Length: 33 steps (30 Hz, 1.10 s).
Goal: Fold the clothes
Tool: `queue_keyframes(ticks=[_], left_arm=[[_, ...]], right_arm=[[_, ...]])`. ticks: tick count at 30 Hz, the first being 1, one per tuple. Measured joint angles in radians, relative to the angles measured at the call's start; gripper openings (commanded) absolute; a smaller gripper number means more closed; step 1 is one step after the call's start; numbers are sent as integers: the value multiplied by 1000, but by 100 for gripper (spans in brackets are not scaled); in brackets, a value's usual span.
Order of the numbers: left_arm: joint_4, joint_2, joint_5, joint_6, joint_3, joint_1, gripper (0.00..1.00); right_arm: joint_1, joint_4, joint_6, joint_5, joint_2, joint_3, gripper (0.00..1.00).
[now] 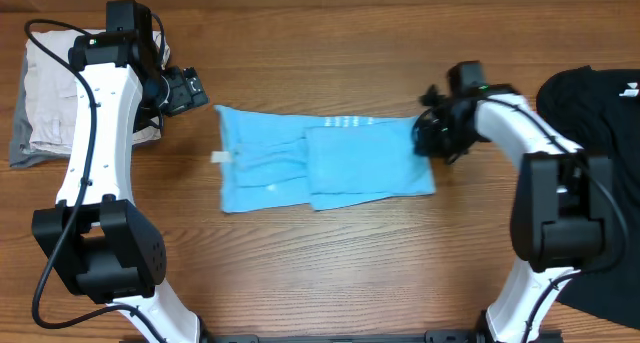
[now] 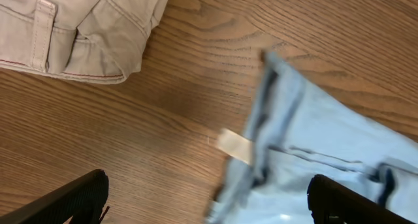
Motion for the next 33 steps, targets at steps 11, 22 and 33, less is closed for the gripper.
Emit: queue_keyframes(ticks=[11, 22, 33], left_arm=[[0, 0, 0, 0, 0, 0, 100], [0, 0, 0, 0, 0, 0, 100], [0, 0, 0, 0, 0, 0, 100]], right_arm=[[-291, -212, 1, 60, 0, 206, 4], [-232, -490, 0, 48, 1, 531, 4], [-7, -583, 3, -32, 1, 610, 5]])
